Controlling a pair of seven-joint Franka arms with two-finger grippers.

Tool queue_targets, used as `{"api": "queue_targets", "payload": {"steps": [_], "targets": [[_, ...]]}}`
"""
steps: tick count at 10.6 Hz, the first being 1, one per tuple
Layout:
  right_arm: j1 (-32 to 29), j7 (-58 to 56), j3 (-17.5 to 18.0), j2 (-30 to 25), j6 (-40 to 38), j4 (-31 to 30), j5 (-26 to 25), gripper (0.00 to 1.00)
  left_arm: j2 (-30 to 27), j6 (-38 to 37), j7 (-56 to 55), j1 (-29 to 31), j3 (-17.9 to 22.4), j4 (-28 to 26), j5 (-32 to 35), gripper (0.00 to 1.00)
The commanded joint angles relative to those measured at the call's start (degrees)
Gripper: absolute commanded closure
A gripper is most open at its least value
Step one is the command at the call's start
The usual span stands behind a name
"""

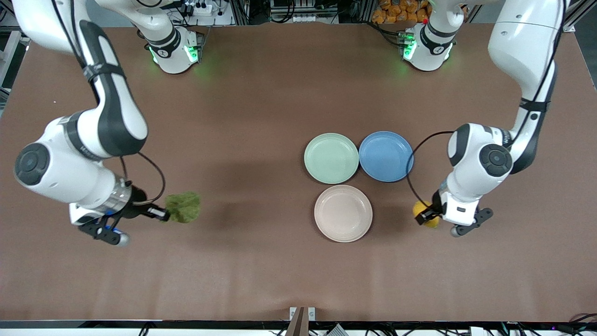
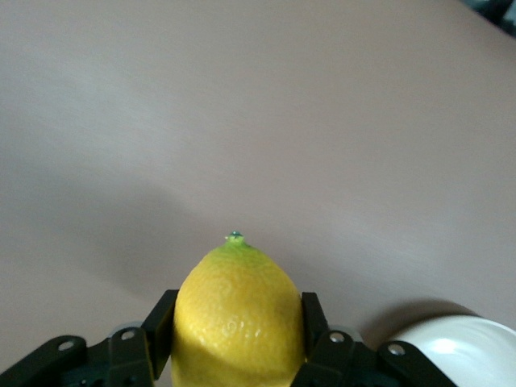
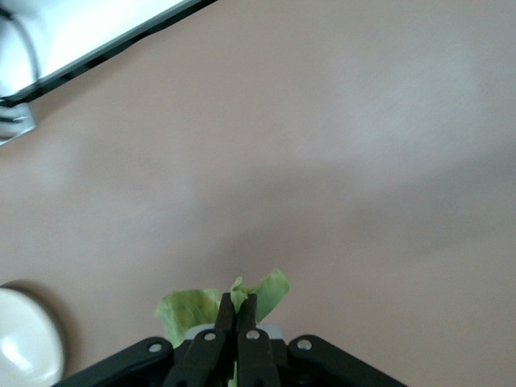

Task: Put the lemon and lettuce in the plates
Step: 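Carry the lemon to the cream plate while the right gripper lifts the lettuce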

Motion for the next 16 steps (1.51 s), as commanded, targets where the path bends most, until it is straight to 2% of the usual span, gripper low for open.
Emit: {"api": "queue_targets", "payload": {"steps": [1,4,7,8,9,11,13,15,16], "targets": [[0.26,10.43,6.39,-1.01,0.06,-0.63,0.05,1.00,4.33,-0.47,-3.69,-5.62,0.15,5.96,-4.97,1.00],[7.54,20.99,6.85,0.39,2.25,-0.89,0.49,1.00,11.09,1.36,-9.05,-12.57,0.24,12.73,-5.07,1.00],[13.00,27.88,6.85,1.89,6.66,-1.15,0.05,1.00,13.56,9.26,-14.66,-16.18,0.76,12.66,-4.72,1.00],[14.06,27.97,6.85,2.15,7.70,-1.24,0.05,1.00,14.09,10.07,-14.78,-16.28,0.85,12.65,-4.37,0.47],[15.11,28.06,6.85,2.85,8.67,-1.24,0.05,1.00,14.10,10.08,-14.26,-16.28,0.94,12.65,-3.23,0.00],[17.22,29.28,6.85,4.69,11.30,-1.33,-0.04,1.00,13.39,10.08,-14.43,-16.11,0.94,12.31,0.72,0.00],[19.16,30.43,6.85,5.84,12.55,-1.50,-0.13,1.00,12.43,9.29,-14.51,-15.76,1.46,11.78,1.00,0.00],[21.27,32.00,6.67,7.15,13.51,-1.68,-0.21,1.00,9.98,4.13,-14.43,-14.45,1.47,11.34,4.57,0.00],[22.67,32.71,6.59,8.55,16.82,-1.68,-0.30,1.00,8.83,1.58,-14.16,-13.83,1.47,11.16,6.95,0.00]]}}
